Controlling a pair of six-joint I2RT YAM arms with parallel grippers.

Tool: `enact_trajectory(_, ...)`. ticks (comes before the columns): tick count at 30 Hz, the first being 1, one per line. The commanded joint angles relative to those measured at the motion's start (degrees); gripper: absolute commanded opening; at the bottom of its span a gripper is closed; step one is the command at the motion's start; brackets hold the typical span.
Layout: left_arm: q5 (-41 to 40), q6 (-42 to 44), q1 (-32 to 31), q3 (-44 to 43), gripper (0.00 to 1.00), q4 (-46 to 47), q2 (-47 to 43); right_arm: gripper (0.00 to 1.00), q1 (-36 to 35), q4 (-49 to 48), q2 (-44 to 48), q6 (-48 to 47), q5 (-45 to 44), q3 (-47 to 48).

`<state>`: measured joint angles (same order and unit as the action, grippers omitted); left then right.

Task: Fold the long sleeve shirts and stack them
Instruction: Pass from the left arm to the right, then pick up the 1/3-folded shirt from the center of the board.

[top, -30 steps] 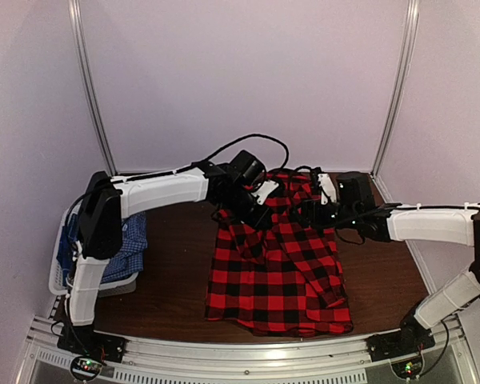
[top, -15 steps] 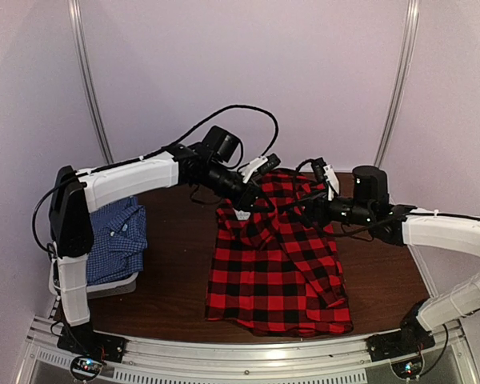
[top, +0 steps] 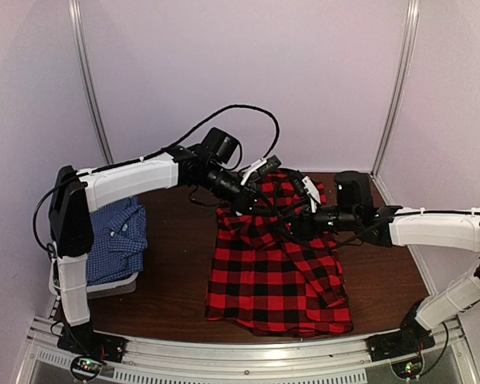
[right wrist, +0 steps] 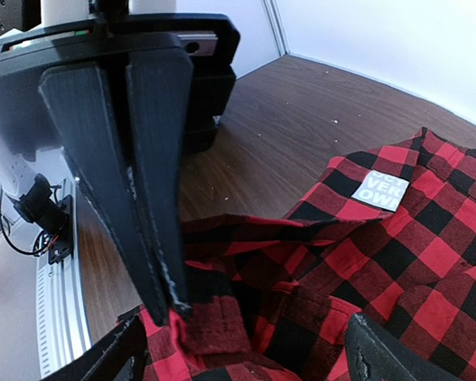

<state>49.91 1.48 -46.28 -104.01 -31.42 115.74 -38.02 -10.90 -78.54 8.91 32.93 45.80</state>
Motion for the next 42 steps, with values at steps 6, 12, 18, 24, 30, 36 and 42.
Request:
enact_trajectory(6,3.1,1.7,1.0,0.4,0.00,1.7,-1.0,0.77,-3.3,-0.6,-3.0,-0.2,-0.8,3.0)
enact_trajectory(12,1.0,0.9,1.1,0.5,0.00,2.6,-0.6,0.41,-3.9,-1.6,-3.2,1.9,-2.2,2.8)
enact_trajectory(18,-2.9,-5.5,1.6,2.5,0.06,7.8,-0.7,0.00,-4.2,0.3,-2.2,6.3,-8.9,2.7)
enact_trajectory(24,-13.9,-14.1,2.5,6.6,0.33,13.6,-3.7,0.00,-3.7,7.4,0.9,10.7,-23.5,3.3)
enact_trajectory(30,-25.1,-22.3,4.0,12.4,0.38,16.2,-9.6,0.00,-0.8,13.9,2.3,15.5,-31.6,6.4)
enact_trajectory(36,-33.2,-29.2,5.2,20.5,0.37,13.6,-13.2,0.00,3.9,18.4,-3.5,14.9,-37.0,18.7)
enact_trajectory(42,-39.0,-32.0,5.3,29.3,0.38,12.1,-17.8,0.00,11.5,23.3,-9.2,12.5,-37.0,32.4)
